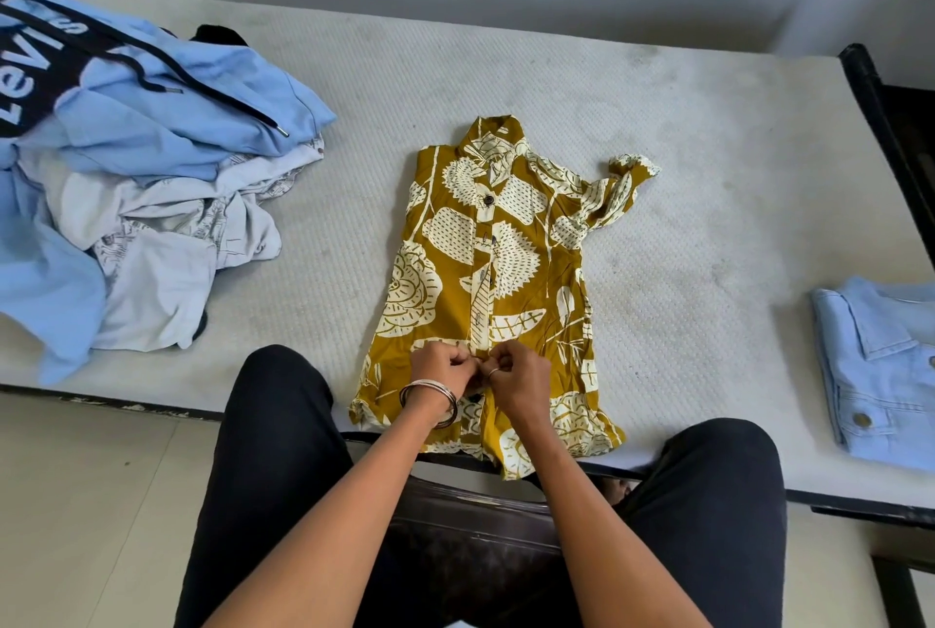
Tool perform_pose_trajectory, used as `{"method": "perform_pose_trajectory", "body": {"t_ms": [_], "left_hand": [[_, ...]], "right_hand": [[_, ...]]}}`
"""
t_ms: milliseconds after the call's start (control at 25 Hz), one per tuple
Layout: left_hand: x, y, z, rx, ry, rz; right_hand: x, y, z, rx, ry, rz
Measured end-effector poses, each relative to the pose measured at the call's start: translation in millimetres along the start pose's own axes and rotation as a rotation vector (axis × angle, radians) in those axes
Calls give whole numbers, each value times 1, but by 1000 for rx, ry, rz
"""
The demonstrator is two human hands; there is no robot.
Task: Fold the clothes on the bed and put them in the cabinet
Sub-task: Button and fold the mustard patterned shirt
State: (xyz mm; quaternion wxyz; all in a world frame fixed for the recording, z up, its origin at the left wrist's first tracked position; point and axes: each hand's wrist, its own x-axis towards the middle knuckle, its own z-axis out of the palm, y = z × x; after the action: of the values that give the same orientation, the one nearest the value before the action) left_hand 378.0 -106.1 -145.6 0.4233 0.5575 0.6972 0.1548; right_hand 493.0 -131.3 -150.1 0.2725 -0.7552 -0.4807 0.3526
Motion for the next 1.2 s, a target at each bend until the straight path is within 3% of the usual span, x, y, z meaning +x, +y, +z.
{"method": "perform_pose_trajectory", "body": {"t_ms": [400,480,640,800,920,1040,1200], "left_hand": [[4,1,-5,9,61,-16],[3,2,-8,-92,43,-61],[3,2,-11,-527,-109,-304],[11,1,-22,-583,-218,-427],[15,4,-25,-501,-252,-381],[16,5,-22,-422,-205,-312],[15,0,-17,-95,-76,-43]], "right_hand": [[4,3,5,22,-41,-58],[6,0,4,16,-77,-67],[10,-1,2,71,-161,-61],[12,3,-1,276,-208,24],[8,5,-2,385,-179,73],[8,4,-1,260,-159,81],[11,-2,-6,136,-144,46]]}}
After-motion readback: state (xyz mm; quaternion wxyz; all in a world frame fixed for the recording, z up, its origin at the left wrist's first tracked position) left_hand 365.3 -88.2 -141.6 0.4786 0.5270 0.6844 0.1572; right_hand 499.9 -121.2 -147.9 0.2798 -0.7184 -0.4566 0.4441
